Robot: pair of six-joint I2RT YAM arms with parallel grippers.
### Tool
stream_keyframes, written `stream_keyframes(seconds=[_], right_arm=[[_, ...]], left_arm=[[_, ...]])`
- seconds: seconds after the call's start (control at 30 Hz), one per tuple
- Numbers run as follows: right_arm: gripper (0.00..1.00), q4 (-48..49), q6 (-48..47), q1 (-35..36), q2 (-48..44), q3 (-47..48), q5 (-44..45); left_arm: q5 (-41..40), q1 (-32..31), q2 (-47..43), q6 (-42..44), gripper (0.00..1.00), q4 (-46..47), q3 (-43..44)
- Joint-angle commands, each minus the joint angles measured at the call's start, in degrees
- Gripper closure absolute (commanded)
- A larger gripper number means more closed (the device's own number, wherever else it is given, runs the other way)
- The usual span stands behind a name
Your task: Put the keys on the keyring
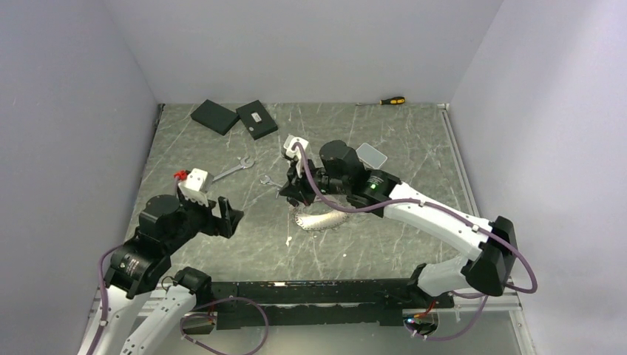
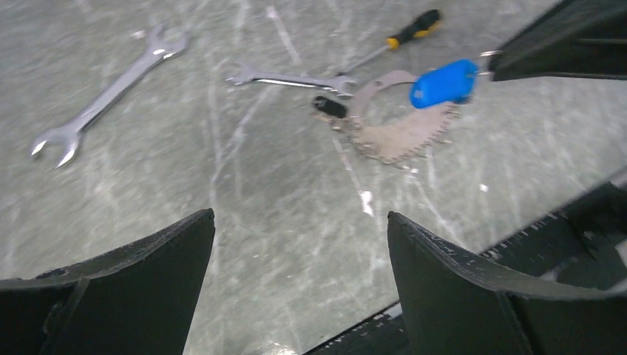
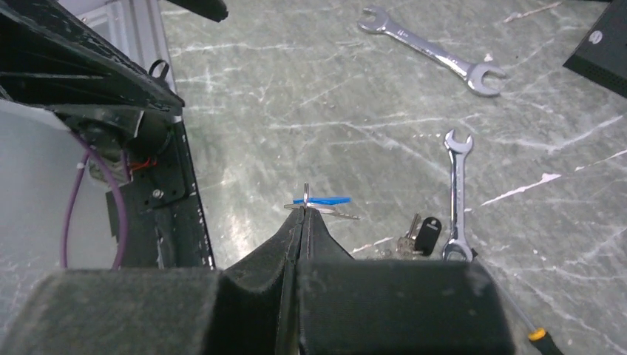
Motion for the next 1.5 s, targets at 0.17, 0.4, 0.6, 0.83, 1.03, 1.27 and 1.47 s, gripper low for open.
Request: stream_keyframes(seconds=[0.17,0.4,0.6,0.83,1.03,1.27,1.47], right_arm=[[1.0,-3.5,-2.3,0.2,-10.8,-5.7,-2.5],[1.0,-7.4,-6.4,0.2,-14.0,-7.7,-3.7],[1.0,-11.1,-8.3,0.1,-16.1,-8.2,-7.0],[1.0,-14.3,-9.2,0.0,-16.8,-7.5,-11.3],[1.0,-13.6,-9.1,0.0,-16.4,-7.4,-12.2],[1.0,-11.9,-8.3,0.0,-15.7,-7.4,-12.3],[1.0,-11.4,-7.7,0.0,-15.3,-7.3,-11.9]], left_arm=[[26.8,-0.3,3.7,8.8,0.04,10.7,2.8],[32.5,-0.3,8.2,15.3,0.03,19.2,2.6],[45.4,-0.3,12.4,22.4,0.06,25.5,-0.4],[54.9,-0.3,17.4,21.4,0.17,35.5,-3.2],[59.8,-1.2,22.0,17.3,0.27,45.5,-5.7],[58.5,-5.6,26.7,18.9,0.37,42.3,-3.2],[57.4,-8.5,28.3,20.2,0.45,41.5,-2.3]])
